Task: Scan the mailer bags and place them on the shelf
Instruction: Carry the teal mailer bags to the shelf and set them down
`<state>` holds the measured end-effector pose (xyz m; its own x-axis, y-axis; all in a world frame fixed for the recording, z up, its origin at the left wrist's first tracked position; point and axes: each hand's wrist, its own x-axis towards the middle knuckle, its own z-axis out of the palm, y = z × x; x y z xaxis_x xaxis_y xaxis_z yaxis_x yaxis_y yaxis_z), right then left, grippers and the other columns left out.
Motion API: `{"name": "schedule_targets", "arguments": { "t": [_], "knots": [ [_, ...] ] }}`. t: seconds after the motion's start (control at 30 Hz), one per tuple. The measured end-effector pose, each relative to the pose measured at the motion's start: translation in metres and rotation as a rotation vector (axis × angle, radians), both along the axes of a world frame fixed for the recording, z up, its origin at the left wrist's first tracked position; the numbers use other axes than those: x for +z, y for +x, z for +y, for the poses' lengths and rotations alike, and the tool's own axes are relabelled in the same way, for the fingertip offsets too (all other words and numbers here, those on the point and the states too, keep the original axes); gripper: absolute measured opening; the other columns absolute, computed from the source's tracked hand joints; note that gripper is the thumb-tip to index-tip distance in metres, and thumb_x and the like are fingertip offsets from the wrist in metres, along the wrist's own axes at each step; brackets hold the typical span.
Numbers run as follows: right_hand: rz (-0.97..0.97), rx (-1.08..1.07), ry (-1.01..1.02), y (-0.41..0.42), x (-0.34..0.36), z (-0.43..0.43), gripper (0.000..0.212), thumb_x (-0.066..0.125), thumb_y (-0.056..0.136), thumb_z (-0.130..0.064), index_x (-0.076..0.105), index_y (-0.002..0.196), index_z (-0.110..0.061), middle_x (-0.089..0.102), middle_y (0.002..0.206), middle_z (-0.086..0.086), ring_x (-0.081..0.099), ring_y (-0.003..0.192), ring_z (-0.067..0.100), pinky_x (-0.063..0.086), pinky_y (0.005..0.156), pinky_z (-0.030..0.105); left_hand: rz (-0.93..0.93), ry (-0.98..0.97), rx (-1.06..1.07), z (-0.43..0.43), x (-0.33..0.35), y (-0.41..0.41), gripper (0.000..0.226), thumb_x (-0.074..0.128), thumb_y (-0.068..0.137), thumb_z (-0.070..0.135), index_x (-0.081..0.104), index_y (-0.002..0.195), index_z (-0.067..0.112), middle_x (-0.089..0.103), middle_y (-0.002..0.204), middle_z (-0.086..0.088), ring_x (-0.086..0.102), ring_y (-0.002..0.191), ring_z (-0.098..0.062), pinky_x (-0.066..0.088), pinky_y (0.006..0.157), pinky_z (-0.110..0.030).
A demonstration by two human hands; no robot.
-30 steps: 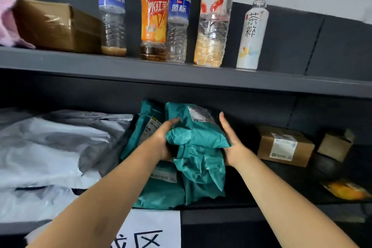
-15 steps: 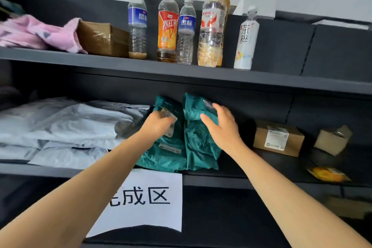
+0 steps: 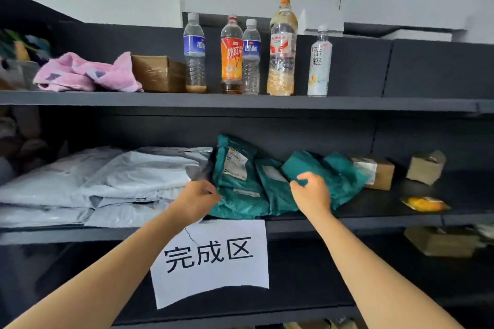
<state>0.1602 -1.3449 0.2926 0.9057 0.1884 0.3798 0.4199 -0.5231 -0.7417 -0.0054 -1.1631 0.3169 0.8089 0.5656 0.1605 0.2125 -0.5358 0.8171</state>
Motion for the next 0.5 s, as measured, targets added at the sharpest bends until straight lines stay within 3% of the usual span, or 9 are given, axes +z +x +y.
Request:
{"name": "schedule_targets", "arguments": {
  "t": [0.2,0.3,0.37,0.43,0.5],
  "knots": [
    [0.256,-0.189,0.156,0.032,-0.027,-0.056,0.035,0.056,0.093,-0.026,0.061,0.122,-0.007,0.062,0.123,0.009,0.057,0.110,0.029,0.044,0.080,0.033,-0.058,-0.046,-0.081,-0.032,-0.020,0.044,0.004,0.057,0.090,0.010,0.057,0.094,0.010,0.055,0.075,-0.003,0.048,0.060,-0.013,0.038,0.051,-0.019],
    [0.296,-0.220,0.225,0.071,-0.026,-0.084,0.036,0.056,0.094,-0.026,0.060,0.123,-0.006,0.062,0.115,0.008,0.057,0.102,0.028,0.045,0.083,0.036,-0.118,-0.007,-0.117,-0.057,-0.016,0.095,0.017,0.056,0.090,0.013,0.055,0.106,0.008,0.060,0.085,-0.009,0.055,0.067,-0.022,0.042,0.058,-0.026],
    [0.327,-0.233,0.270,0.103,-0.020,-0.097,0.040,0.058,0.093,-0.025,0.058,0.125,-0.001,0.063,0.115,0.014,0.057,0.103,0.031,0.046,0.087,0.040,-0.142,0.057,-0.129,-0.074,-0.013,0.131,0.021,0.055,0.090,0.018,0.050,0.109,0.009,0.058,0.089,-0.012,0.053,0.065,-0.023,0.039,0.054,-0.028],
    [0.407,-0.247,0.368,0.136,-0.015,-0.107,0.049,0.063,0.090,-0.022,0.053,0.127,0.009,0.058,0.126,0.027,0.056,0.113,0.040,0.046,0.094,0.048,-0.096,0.136,-0.079,-0.084,-0.017,0.169,0.029,0.052,0.088,0.024,0.048,0.111,0.007,0.053,0.099,-0.018,0.053,0.080,-0.030,0.040,0.059,-0.031],
    [0.566,-0.220,0.511,0.164,-0.014,-0.114,0.060,0.069,0.086,-0.022,0.045,0.133,0.006,0.050,0.138,0.024,0.051,0.122,0.039,0.044,0.099,0.049,0.095,0.241,0.036,-0.086,-0.026,0.200,0.046,0.051,0.088,0.030,0.042,0.122,0.001,0.042,0.123,-0.023,0.040,0.116,-0.041,0.041,0.088,-0.040]
  ]
}}
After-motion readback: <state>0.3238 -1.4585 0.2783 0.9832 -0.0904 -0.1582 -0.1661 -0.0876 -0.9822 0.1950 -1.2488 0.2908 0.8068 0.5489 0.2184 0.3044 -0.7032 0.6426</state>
